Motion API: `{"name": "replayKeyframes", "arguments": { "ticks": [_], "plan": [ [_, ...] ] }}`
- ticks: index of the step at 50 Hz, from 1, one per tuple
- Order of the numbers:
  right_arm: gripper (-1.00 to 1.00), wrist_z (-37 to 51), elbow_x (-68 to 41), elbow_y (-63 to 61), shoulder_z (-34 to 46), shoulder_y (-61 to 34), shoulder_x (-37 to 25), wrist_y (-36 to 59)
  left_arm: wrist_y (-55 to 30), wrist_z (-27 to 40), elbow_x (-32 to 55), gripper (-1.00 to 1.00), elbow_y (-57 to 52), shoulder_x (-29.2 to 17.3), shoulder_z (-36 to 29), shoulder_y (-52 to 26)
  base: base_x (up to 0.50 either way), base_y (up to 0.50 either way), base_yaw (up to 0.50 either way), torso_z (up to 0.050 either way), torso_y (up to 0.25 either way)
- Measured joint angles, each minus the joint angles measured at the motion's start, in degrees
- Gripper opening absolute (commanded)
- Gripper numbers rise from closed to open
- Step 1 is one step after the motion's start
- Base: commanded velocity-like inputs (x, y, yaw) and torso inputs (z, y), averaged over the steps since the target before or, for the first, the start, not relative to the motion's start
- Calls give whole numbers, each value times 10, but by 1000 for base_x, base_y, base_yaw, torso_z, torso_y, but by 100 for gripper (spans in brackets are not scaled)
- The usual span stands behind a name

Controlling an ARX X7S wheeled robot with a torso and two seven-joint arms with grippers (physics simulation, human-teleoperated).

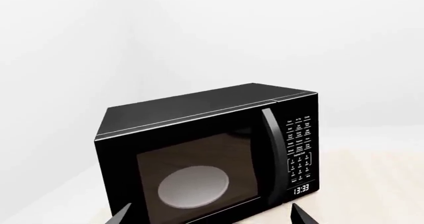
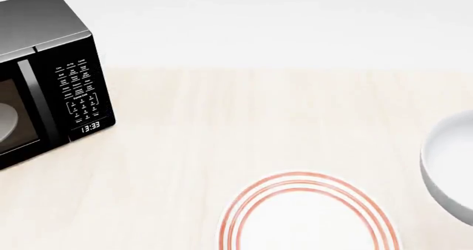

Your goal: Put the white bowl to the right of the plate.

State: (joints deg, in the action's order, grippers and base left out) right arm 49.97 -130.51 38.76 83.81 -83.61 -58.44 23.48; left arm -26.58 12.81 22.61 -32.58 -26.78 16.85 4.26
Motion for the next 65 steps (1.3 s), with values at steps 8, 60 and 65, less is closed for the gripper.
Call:
{"name": "replayKeyframes", "arguments": {
  "ticks": [8, 60, 65],
  "plan": [
    [-100, -16, -7, 26, 2, 20, 0, 0, 0, 0, 0, 100, 1, -1, -2, -1, 0, 0, 0, 0, 0],
    [100, -103, -9, 170, 16, 96, 45, 7, 6, 4, -3, 100, 4, -3, -12, -1, 0, 0, 0, 0, 0],
    [100, -111, -2, 170, 12, 96, 47, 2, 6, 4, -2, 100, 4, -4, -12, -1, 0, 0, 0, 0, 0]
  ]
}}
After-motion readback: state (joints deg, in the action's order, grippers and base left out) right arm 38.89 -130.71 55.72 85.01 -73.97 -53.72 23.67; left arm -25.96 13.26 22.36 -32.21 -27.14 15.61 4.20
